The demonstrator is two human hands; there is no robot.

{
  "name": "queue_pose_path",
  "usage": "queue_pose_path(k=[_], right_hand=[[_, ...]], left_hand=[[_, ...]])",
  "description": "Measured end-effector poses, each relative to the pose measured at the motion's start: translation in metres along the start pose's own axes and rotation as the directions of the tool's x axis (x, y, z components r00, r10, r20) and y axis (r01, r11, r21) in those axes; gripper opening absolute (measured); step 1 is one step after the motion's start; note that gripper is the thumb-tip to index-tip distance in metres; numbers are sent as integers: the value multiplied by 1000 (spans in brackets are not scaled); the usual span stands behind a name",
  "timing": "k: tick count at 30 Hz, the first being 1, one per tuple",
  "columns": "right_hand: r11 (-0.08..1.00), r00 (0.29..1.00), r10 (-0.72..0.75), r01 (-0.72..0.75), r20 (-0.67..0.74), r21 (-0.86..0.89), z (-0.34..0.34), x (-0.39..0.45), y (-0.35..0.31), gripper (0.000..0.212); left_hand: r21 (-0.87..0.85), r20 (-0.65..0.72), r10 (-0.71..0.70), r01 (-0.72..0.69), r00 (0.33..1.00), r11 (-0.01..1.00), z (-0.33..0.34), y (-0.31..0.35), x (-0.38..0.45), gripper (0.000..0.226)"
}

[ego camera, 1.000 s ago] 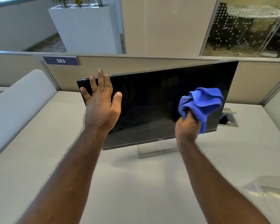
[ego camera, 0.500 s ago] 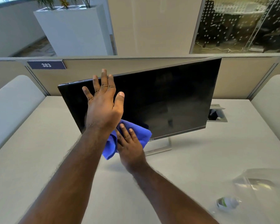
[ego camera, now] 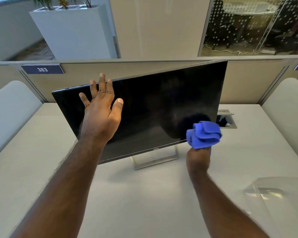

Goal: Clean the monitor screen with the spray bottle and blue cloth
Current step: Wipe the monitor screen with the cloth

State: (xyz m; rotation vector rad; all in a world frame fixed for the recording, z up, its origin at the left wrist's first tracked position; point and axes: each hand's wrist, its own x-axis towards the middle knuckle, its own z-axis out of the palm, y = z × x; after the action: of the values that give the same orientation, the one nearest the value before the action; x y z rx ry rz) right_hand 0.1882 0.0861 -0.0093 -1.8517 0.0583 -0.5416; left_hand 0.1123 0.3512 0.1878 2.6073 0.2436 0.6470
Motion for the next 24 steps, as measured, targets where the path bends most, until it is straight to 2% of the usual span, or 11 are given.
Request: queue_pose_path(k=[1, 5, 9, 12, 16, 19, 22, 24], right_hand=[[1000, 1000, 9, -9, -5, -21, -3, 11, 0, 2], [966, 968, 251, -251, -2, -65, -8, 35, 3, 19], [987, 988, 156, -156, 6, 41, -3, 54, -28, 22], [999, 997, -50, 50, -61, -14, 0, 77, -64, 27], [963, 958, -268, 264, -106, -42, 6, 114, -114, 32], [944, 938, -329, 326, -109, -48, 20, 115, -134, 34], [947, 941, -322, 318, -104, -48, 40, 86, -144, 36], [925, 920, -379, 375, -98, -55, 55, 59, -148, 33]], left_hand=[[-8, 1, -2, 2, 1000, 1000, 0, 0, 0, 67], [4, 6, 4, -4, 1000, 1000, -1, -1, 0, 68], [9, 3, 5, -5, 1000, 1000, 0, -2, 0, 68], [10, 2, 7, -7, 1000, 1000, 0, -2, 0, 68], [20, 7, 7, -7, 1000, 1000, 0, -3, 1, 68], [19, 10, 3, -3, 1000, 1000, -1, -3, 2, 68], [20, 4, 13, -13, 1000, 1000, -1, -5, 1, 67], [18, -11, 15, -15, 1000, 1000, -2, -9, -1, 67]])
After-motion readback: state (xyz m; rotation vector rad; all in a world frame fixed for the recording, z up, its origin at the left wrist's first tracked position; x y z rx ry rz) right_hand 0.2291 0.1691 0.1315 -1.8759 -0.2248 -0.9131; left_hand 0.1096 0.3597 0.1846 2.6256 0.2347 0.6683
